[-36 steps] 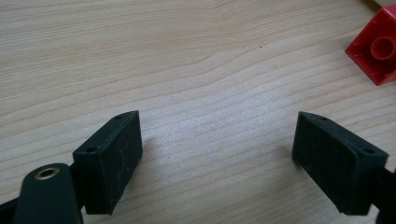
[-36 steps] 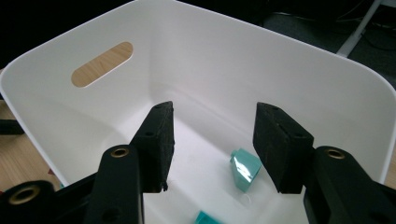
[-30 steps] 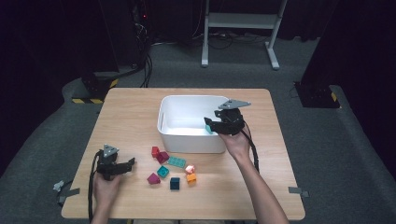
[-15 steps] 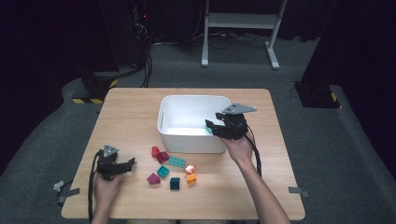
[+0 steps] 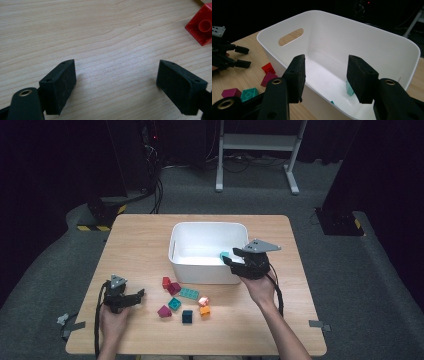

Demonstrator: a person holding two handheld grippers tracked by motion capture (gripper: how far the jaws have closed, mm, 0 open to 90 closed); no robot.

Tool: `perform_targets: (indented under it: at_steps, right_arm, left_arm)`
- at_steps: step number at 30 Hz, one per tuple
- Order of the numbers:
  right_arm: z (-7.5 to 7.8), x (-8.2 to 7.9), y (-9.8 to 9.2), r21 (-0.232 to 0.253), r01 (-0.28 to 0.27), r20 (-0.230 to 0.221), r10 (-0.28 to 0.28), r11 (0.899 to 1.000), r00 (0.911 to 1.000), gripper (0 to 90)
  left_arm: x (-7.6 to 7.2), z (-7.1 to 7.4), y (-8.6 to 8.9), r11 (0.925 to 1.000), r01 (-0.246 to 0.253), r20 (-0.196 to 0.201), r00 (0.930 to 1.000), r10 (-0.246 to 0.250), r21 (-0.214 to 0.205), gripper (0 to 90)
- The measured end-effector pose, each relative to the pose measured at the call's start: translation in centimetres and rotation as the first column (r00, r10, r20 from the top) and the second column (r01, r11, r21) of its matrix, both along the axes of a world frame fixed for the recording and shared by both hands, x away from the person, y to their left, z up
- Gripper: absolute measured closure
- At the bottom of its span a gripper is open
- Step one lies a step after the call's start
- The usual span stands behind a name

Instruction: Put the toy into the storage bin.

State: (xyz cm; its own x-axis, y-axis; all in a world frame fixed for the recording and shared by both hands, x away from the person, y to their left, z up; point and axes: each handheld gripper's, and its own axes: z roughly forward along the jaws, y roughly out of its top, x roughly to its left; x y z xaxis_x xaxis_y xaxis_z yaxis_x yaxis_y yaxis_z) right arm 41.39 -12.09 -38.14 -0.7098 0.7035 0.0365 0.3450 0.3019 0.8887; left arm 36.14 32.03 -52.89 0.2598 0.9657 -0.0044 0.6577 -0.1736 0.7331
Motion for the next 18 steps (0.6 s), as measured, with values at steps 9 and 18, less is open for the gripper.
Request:
perform_targets:
  at_steps: [9, 18]
  right_arm:
    - [-0.8, -1.4, -0.1, 0.000, -0.017, 0.012, 0.017, 1.000, 0.9998, 49.2]
    - [-1.9, -3.2, 0.1, -0.025, -0.039, 0.015, 0.040, 0.999, 0.9991, 49.8]
  left_arm:
    - [0.0, 0.0, 0.0, 1.0000, 0.000, 0.000, 1.0000, 0.000, 0.000, 16.4]
    - [0.0, 0.0, 0.0, 1.0000, 0.000, 0.000, 1.0000, 0.000, 0.000, 16.4]
